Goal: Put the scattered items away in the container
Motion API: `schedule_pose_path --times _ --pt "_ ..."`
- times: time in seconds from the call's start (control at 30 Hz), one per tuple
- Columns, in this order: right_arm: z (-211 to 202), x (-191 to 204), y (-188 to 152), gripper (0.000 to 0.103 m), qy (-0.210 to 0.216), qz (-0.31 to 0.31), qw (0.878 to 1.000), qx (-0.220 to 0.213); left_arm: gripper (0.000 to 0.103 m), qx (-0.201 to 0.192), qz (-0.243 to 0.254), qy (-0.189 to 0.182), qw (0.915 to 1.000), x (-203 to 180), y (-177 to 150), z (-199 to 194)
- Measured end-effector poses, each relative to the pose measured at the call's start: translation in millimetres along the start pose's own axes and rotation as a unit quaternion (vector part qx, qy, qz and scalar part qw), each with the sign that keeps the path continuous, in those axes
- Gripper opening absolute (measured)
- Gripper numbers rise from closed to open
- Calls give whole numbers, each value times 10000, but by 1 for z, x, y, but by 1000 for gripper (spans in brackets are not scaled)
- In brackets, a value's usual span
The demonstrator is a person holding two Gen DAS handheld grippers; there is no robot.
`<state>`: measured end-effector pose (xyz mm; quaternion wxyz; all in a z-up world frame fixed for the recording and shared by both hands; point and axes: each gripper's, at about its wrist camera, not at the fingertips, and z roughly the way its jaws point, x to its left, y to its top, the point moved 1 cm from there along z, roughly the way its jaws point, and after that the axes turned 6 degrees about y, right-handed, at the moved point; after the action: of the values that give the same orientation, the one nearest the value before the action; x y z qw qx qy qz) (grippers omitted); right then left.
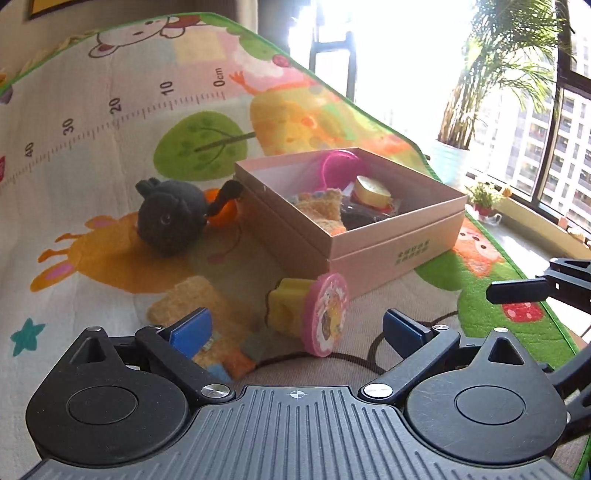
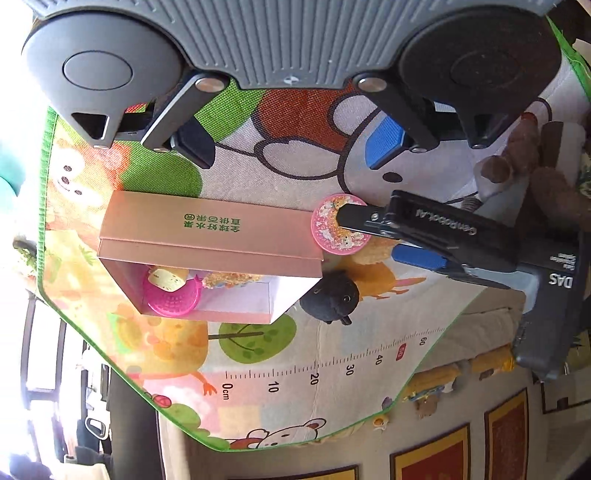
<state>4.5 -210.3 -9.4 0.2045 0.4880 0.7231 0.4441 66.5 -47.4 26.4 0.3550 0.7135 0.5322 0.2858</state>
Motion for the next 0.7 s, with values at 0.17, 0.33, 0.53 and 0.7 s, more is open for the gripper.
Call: schedule_pose_path --times 0.17,0.33,0.53,0.7 --pt "-2 2 -9 99 -8 102 9999 -61 74 137 -70 31 9999 -10 3 15" --pt "-2 6 -16 102 90 115 9999 -17 71 227 -71 195 9995 -11 2 25" --pt "1 12 -20 103 -11 75 10000 63 53 230 -77 118 9996 -5 0 12" --pt "-2 19 -16 103 74 -25 9999 103 48 17 -358 179 9992 21 -14 -34"
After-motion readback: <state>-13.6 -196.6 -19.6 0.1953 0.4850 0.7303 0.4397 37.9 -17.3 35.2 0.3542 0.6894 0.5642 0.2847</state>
